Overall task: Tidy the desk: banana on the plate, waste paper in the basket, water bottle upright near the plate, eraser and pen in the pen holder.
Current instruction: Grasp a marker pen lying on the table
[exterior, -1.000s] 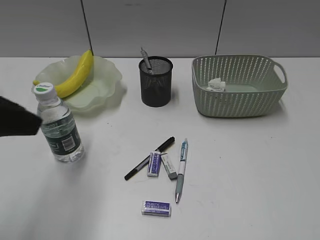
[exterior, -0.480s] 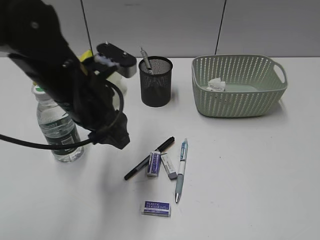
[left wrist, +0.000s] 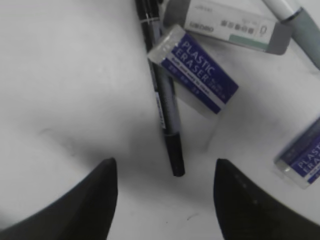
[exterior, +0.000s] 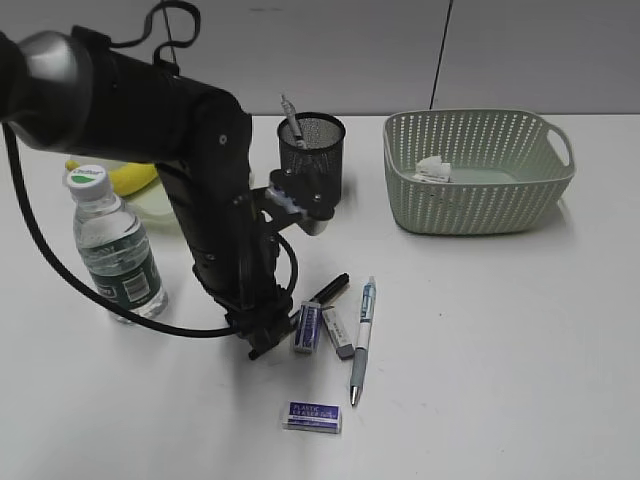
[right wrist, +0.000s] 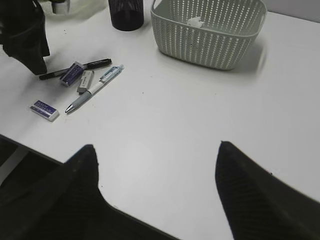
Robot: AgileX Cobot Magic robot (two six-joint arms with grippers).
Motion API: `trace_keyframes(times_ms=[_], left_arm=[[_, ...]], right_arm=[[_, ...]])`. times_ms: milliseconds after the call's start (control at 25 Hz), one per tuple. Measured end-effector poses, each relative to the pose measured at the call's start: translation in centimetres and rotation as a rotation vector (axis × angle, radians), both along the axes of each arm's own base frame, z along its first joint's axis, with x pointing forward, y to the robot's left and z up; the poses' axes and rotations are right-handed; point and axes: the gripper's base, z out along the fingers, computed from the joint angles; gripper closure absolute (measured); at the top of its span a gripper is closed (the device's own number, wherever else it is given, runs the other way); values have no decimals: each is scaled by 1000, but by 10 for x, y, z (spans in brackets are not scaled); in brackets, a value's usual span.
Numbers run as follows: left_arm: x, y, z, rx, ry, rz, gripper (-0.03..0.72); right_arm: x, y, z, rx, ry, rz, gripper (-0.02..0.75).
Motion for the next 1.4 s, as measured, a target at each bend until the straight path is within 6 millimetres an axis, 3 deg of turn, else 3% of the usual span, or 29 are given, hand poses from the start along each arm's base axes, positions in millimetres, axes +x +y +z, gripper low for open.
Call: trace_keyframes(times_ms=[440, 960, 1240, 1400], left_arm=[[2, -9, -26, 7, -11, -20, 231], [12, -12, -33, 4, -96, -39, 249], [17, -18, -32, -39, -126, -26, 341], [20, -21, -33, -56, -139, -21, 546]], right_arm=[[0, 0, 0, -2, -3, -2, 163], [0, 0, 0, -3, -4, -3, 163], [0, 0, 0, -3, -4, -3, 163], [0, 0, 0, -3, -4, -3, 163]])
